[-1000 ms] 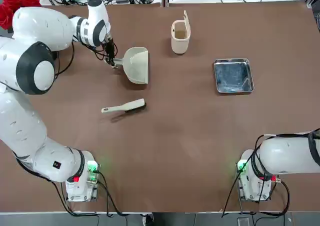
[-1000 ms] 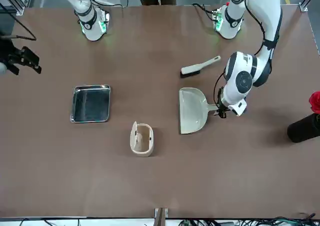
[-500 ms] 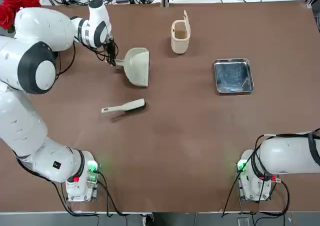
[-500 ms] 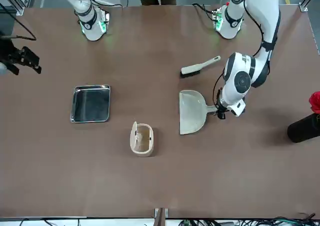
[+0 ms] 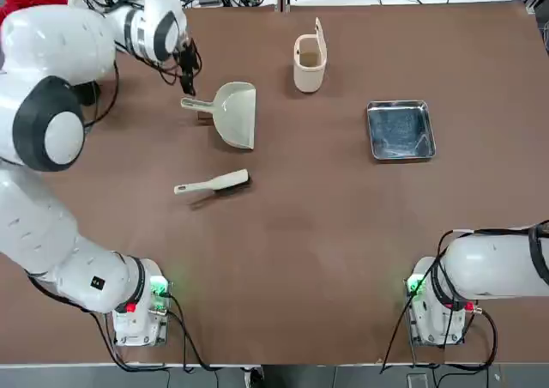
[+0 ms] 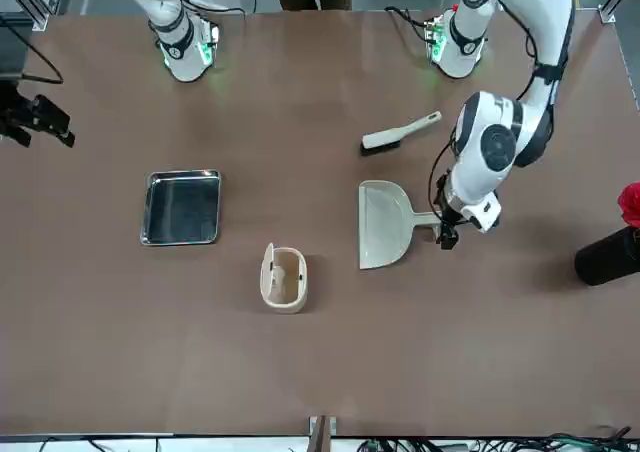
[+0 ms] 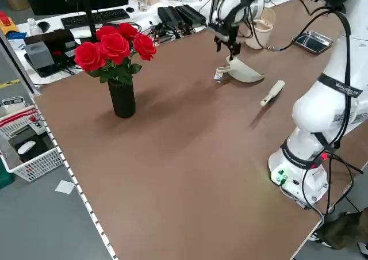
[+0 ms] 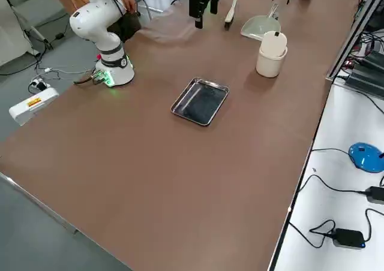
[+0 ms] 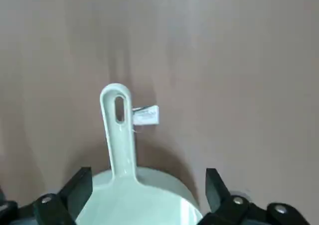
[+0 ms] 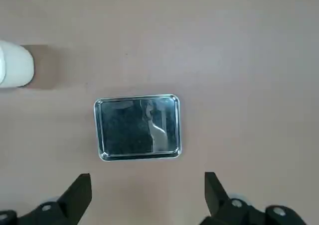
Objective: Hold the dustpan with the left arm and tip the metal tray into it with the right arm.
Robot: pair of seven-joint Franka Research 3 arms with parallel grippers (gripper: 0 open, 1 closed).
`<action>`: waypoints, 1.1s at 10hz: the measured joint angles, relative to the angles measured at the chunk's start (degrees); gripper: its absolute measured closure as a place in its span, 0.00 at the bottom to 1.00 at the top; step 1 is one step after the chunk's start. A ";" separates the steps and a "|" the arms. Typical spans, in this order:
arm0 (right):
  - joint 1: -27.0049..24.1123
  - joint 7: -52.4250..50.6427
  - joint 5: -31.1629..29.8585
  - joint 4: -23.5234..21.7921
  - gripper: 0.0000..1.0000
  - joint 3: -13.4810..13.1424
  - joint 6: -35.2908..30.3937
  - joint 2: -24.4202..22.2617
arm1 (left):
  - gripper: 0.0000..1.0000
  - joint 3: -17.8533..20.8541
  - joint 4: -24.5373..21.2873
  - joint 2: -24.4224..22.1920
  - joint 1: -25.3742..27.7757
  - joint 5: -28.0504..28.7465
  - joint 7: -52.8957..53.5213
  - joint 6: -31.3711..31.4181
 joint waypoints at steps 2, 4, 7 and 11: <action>-1.54 -0.01 0.05 -0.05 0.00 -0.03 -0.30 0.02 | 0.00 0.35 8.24 -2.22 1.08 0.02 3.72 -9.75; -1.58 -0.01 0.05 -0.15 0.00 0.05 -0.25 0.06 | 0.00 0.52 17.14 -2.79 2.61 1.01 12.65 -20.14; -1.58 0.00 0.08 -0.36 0.00 0.10 1.40 0.28 | 0.00 -0.96 22.58 -4.63 9.33 1.56 30.03 -27.14; -3.15 -0.08 0.07 -0.43 0.00 -0.14 1.96 0.34 | 0.00 -8.34 29.60 -5.57 18.40 1.61 63.73 -38.44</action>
